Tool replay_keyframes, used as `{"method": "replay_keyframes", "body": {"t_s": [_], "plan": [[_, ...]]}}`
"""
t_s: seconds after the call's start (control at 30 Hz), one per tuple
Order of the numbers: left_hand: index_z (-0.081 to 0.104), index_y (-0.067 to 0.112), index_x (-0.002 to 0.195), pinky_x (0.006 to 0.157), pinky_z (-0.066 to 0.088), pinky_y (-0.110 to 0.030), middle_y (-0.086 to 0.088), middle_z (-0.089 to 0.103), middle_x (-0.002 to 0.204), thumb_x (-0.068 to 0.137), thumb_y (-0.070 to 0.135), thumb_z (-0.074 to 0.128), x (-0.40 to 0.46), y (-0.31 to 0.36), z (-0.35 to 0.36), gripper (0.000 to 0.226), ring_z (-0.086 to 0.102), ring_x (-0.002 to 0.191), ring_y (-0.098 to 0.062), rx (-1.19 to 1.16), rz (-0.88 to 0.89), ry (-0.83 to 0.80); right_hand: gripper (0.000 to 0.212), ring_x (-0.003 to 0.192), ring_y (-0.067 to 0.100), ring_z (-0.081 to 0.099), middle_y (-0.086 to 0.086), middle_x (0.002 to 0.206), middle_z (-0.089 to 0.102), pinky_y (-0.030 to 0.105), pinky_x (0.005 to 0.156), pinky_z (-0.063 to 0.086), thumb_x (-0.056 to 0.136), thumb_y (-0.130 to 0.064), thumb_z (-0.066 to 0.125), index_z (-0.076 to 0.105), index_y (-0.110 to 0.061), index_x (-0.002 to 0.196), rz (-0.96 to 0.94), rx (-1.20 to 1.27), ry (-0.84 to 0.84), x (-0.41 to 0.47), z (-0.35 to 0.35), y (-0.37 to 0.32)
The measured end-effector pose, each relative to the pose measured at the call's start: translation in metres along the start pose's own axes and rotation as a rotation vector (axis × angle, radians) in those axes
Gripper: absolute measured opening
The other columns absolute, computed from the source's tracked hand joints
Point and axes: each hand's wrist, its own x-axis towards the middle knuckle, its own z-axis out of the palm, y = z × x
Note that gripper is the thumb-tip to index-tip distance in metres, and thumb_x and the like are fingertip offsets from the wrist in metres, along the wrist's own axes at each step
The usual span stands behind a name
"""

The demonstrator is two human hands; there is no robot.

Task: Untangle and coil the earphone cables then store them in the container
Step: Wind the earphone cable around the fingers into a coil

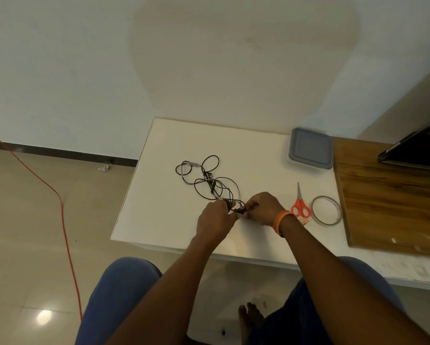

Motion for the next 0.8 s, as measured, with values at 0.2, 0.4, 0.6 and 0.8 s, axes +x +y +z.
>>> {"method": "replay_keyframes", "body": {"t_s": [0.2,0.4,0.6,0.8], "plan": [[0.074,0.024,0.085,0.060,0.056,-0.042,-0.001,0.065,0.061,0.088,0.037,0.065,0.007,-0.004,0.001,0.016,0.056,0.051,-0.015,-0.105,0.066,0.017,0.016,0.077,0.021,0.069,0.018,0.090,0.071,0.030,0.071,0.059,0.086,0.000,0.066,0.066,0.001,0.102,-0.049,0.270,-0.098,-0.004,-0.013,-0.002],[0.074,0.021,0.096,0.066,0.055,-0.035,0.002,0.065,0.069,0.086,0.039,0.067,0.016,-0.014,-0.012,0.021,0.065,0.069,-0.021,-0.023,0.021,0.075,0.026,0.092,0.022,0.064,0.010,0.103,0.069,0.021,0.078,0.047,0.076,-0.004,0.078,0.072,-0.007,0.101,-0.064,-0.203,0.077,0.007,-0.028,0.010],[0.071,0.017,0.092,0.069,0.057,-0.039,0.001,0.065,0.069,0.088,0.034,0.066,0.011,-0.014,-0.004,0.019,0.067,0.068,-0.023,-0.039,-0.057,0.130,0.029,0.111,0.027,0.057,0.002,0.117,0.062,0.042,0.096,0.046,0.081,-0.020,0.070,0.067,-0.025,0.110,-0.031,-0.283,0.177,0.011,-0.007,0.000],[0.071,0.018,0.092,0.058,0.044,-0.029,0.003,0.061,0.068,0.088,0.037,0.066,0.009,-0.013,-0.001,0.020,0.064,0.068,-0.021,0.009,-0.025,0.104,0.017,0.094,0.026,0.062,0.004,0.095,0.068,0.042,0.088,0.051,0.088,-0.035,0.065,0.064,-0.018,0.088,-0.029,-0.154,0.213,0.011,0.020,-0.012]]}}
